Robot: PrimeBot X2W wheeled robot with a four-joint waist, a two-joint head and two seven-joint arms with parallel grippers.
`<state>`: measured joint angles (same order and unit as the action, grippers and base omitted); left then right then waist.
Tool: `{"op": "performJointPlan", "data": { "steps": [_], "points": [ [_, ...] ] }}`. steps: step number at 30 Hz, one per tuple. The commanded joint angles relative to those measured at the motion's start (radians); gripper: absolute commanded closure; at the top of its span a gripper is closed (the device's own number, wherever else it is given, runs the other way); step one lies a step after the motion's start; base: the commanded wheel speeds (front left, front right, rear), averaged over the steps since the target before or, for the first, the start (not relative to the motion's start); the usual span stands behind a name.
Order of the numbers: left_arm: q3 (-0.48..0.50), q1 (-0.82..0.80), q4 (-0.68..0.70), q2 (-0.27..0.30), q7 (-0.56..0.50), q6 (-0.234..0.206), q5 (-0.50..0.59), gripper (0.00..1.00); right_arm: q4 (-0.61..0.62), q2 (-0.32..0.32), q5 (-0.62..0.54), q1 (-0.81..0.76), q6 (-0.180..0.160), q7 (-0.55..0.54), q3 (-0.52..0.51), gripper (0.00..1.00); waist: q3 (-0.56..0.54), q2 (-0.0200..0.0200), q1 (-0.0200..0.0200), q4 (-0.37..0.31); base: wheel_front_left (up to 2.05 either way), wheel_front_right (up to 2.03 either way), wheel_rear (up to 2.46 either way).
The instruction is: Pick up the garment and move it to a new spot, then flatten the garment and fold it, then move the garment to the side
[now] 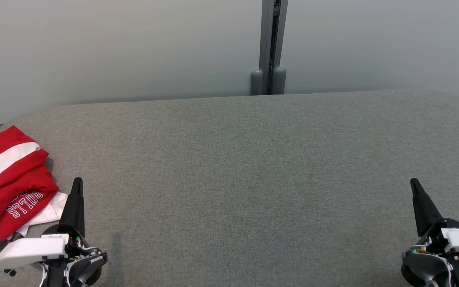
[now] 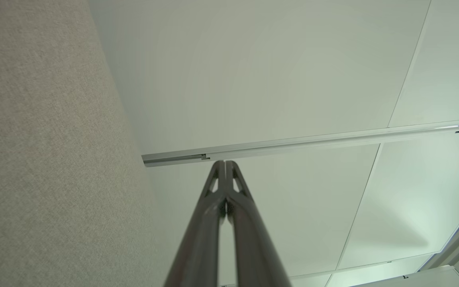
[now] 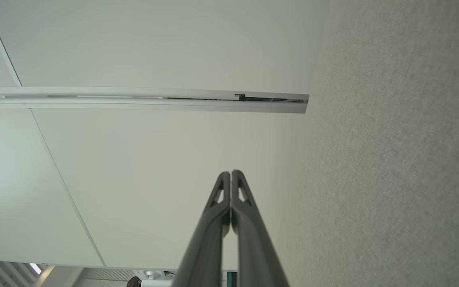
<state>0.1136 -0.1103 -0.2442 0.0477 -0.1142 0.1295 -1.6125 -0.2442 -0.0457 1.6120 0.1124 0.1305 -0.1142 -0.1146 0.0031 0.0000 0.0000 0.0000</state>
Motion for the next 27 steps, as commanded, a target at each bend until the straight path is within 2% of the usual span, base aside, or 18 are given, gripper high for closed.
{"op": "performJointPlan", "data": {
  "steps": [1,27],
  "points": [
    [0.003,0.005,0.003,0.005,-0.003,0.004,-0.001,1.0,0.003,-0.009,0.002,-0.009,0.0,-0.003,0.0,1.0,0.0,0.0,0.0,0.0,0.0,0.0,0.0],
    [0.003,0.005,0.003,0.005,-0.003,0.004,-0.001,1.0,0.003,-0.009,0.002,-0.009,0.0,-0.003,0.0,1.0,0.0,0.0,0.0,0.0,0.0,0.0,0.0]
  ]
}}
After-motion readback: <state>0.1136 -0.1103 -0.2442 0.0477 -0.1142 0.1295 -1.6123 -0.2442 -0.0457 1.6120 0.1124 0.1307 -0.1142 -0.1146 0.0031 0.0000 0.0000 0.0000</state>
